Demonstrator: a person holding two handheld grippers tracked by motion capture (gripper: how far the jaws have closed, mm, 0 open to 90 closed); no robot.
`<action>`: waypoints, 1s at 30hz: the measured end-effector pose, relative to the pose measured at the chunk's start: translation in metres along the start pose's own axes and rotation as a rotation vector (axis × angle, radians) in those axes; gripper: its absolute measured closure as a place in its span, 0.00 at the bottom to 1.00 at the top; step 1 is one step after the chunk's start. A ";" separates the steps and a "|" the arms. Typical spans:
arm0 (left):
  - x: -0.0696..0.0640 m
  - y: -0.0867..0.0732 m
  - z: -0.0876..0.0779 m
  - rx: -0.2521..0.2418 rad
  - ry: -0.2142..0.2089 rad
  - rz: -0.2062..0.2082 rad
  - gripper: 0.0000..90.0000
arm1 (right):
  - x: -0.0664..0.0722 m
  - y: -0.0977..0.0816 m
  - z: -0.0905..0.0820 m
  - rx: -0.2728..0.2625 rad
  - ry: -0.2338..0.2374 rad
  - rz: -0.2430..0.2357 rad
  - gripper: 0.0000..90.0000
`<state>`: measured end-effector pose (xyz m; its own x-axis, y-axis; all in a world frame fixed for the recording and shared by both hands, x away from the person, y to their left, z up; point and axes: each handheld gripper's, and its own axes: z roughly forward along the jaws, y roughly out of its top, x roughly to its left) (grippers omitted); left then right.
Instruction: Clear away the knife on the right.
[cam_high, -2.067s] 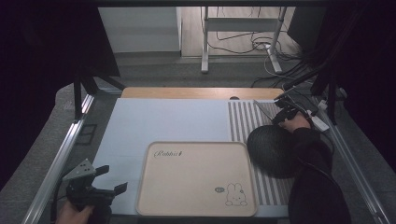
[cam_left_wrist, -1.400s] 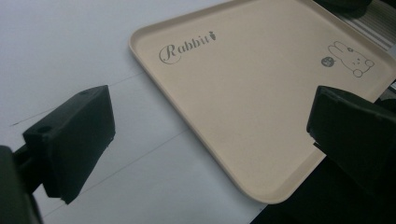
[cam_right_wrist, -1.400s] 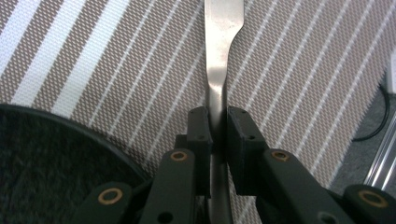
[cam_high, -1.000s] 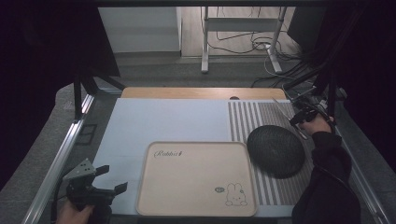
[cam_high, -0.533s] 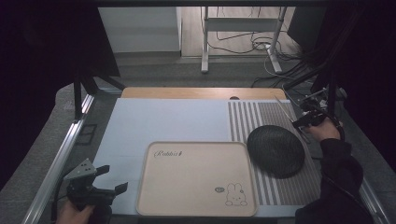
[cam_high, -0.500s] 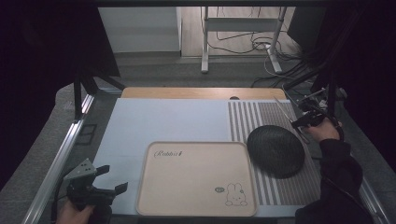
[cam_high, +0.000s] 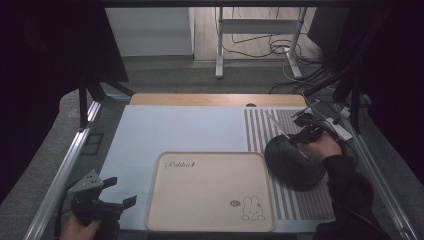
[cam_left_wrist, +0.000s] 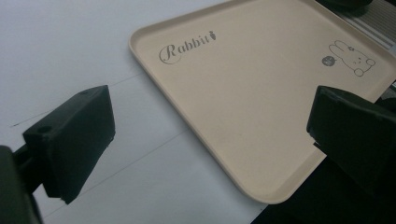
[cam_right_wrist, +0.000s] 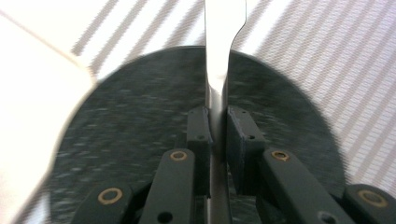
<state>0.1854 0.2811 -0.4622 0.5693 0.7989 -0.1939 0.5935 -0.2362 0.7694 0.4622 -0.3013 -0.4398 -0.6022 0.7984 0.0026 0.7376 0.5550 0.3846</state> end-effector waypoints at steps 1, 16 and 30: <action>0.000 0.000 0.000 0.000 0.000 0.000 0.02 | 0.005 0.000 0.001 0.000 0.009 -0.006 0.89; 0.000 0.000 0.000 -0.001 -0.001 0.003 0.02 | 0.084 0.003 0.007 0.024 0.105 -0.127 0.89; 0.000 0.000 0.000 -0.002 -0.002 -0.003 0.02 | 0.160 -0.006 0.015 0.073 0.185 -0.205 0.89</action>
<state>0.1857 0.2812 -0.4623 0.5688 0.7985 -0.1970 0.5940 -0.2331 0.7700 0.3657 -0.1738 -0.4553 -0.7816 0.6152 0.1027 0.6106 0.7213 0.3269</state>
